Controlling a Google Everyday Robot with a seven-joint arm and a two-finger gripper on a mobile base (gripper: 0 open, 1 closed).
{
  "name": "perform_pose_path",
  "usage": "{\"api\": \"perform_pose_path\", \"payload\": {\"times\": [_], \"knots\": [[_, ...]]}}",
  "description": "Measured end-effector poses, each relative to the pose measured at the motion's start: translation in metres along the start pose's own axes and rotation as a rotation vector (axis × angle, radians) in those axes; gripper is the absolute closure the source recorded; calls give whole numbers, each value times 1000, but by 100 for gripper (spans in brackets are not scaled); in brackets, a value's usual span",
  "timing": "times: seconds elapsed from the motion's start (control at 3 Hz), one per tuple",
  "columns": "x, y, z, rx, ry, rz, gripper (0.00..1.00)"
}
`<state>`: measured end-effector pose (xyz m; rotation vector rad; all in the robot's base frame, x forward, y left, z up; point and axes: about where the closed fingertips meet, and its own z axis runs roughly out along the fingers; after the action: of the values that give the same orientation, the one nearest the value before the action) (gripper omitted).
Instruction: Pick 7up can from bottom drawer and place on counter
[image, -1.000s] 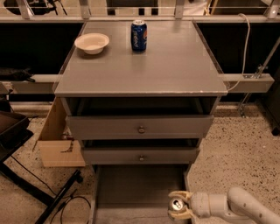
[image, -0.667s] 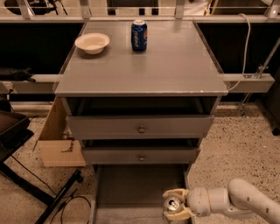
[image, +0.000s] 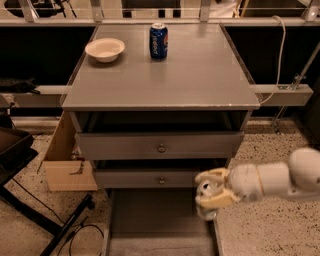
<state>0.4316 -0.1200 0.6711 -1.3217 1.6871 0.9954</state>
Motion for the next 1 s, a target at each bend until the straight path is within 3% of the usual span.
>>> {"api": "perform_pose_path", "payload": {"times": [0.33,0.67,1.0], "knots": [[-81,-37,-63,160,41,-27,100],[-130,-74,-111,237,73,-68,100],[-130,-73,-108,235,69,-70,100]]}}
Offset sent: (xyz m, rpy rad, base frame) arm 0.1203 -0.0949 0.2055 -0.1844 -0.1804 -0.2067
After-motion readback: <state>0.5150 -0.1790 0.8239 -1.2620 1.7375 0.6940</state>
